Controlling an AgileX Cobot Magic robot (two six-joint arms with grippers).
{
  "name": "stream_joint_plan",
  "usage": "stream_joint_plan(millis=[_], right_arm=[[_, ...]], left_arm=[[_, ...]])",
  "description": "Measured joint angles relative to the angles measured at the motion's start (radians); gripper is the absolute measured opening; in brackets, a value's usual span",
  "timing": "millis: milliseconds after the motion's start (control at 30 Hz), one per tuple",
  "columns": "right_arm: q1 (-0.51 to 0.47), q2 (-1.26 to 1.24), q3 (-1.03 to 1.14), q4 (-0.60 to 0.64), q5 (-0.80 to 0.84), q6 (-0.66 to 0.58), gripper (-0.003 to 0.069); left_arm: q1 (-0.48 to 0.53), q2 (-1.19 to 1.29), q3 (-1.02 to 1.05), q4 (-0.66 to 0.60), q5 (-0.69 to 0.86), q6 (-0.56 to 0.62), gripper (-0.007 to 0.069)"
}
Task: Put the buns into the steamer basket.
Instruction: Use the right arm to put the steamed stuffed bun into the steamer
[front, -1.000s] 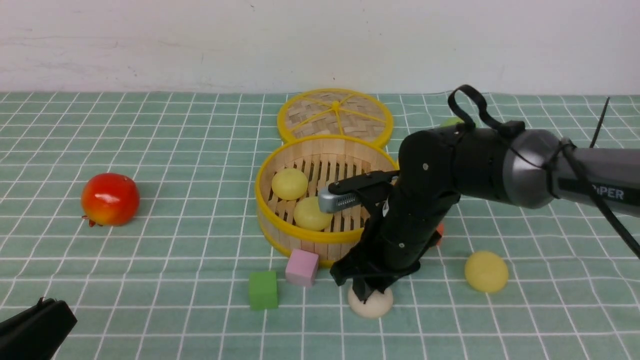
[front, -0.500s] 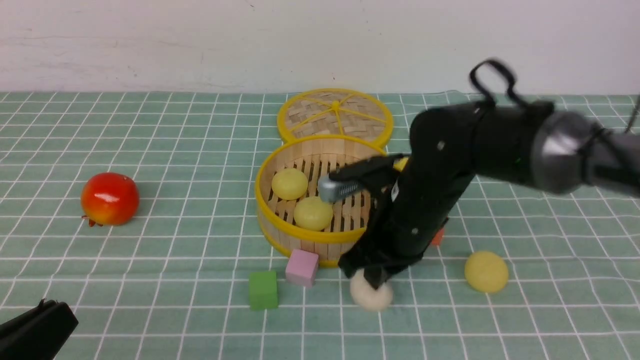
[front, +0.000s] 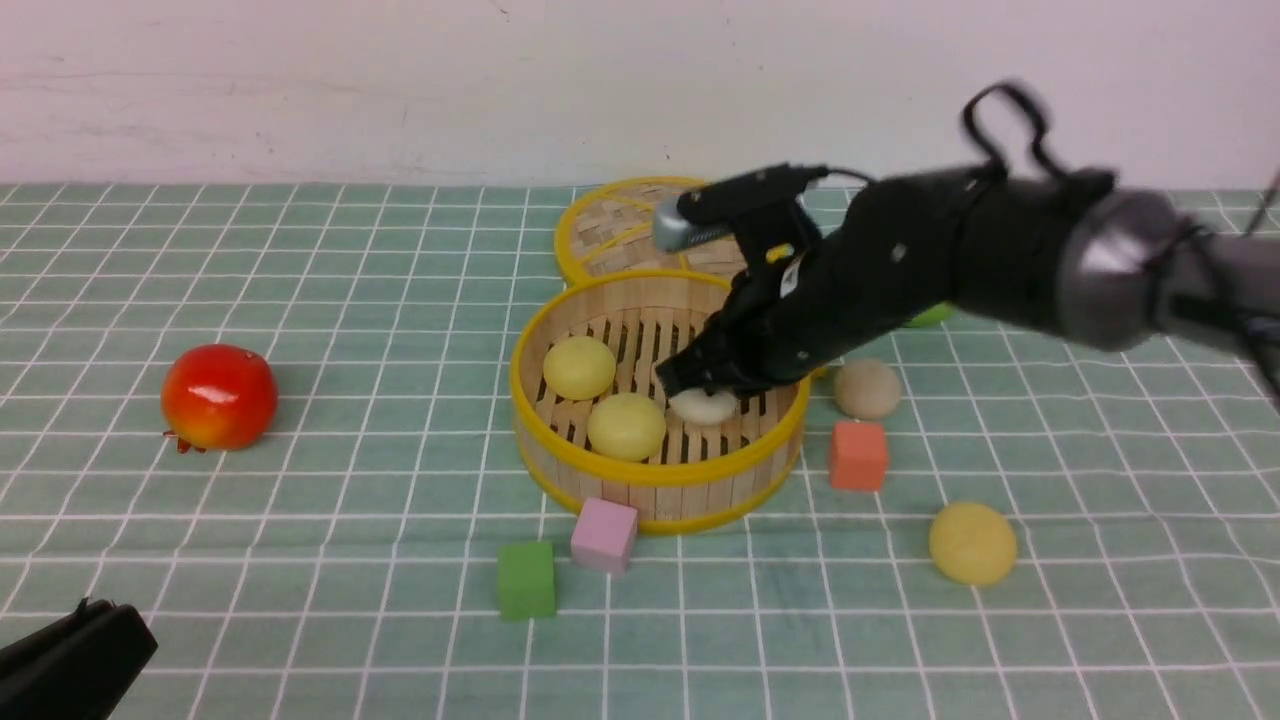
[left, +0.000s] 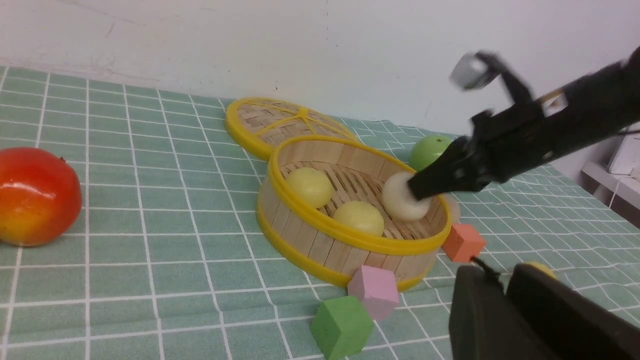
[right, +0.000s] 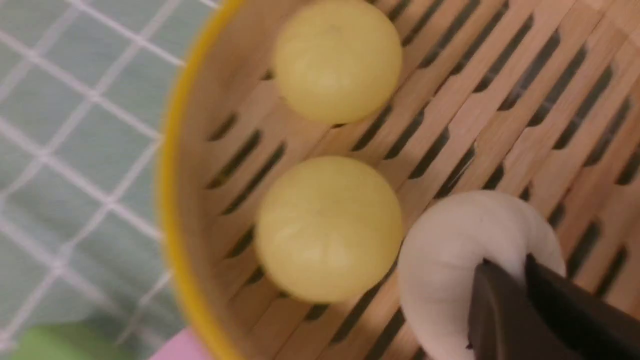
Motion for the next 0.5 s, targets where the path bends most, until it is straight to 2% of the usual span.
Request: stream_joint_plan(millis=[67,167,267,333,400,500], right_arm=[[-0.003,0.027,0.000,0.000,-0.013,0.000,0.0070],[-0.007,0.047,0.000,0.000,-0.017,0.000,0.0173],[-0.008,0.045,-0.001,0.000,-0.016,0.000,0.0309],[-0.008,0.043,-0.005,0.000,-0.011,0.000,0.0353],[-0.008,0.012,-0.020,0.000,0.045,-0.004,0.0450],[-0.008,-0.054,-0.039,-0.007,0.126,-0.004,0.0486]], left_arm=[[0.000,0.000,0.000,0.000,0.000,0.000,0.0081],[0.000,0.000,0.000,0.000,0.000,0.000,0.0085],[0.000,0.000,0.000,0.000,0.000,0.000,0.0091],[0.000,0.000,0.000,0.000,0.000,0.000,0.0092],[0.000,0.000,0.000,0.000,0.000,0.000,0.0092],[0.000,0.000,0.000,0.000,0.000,0.000,0.0095]])
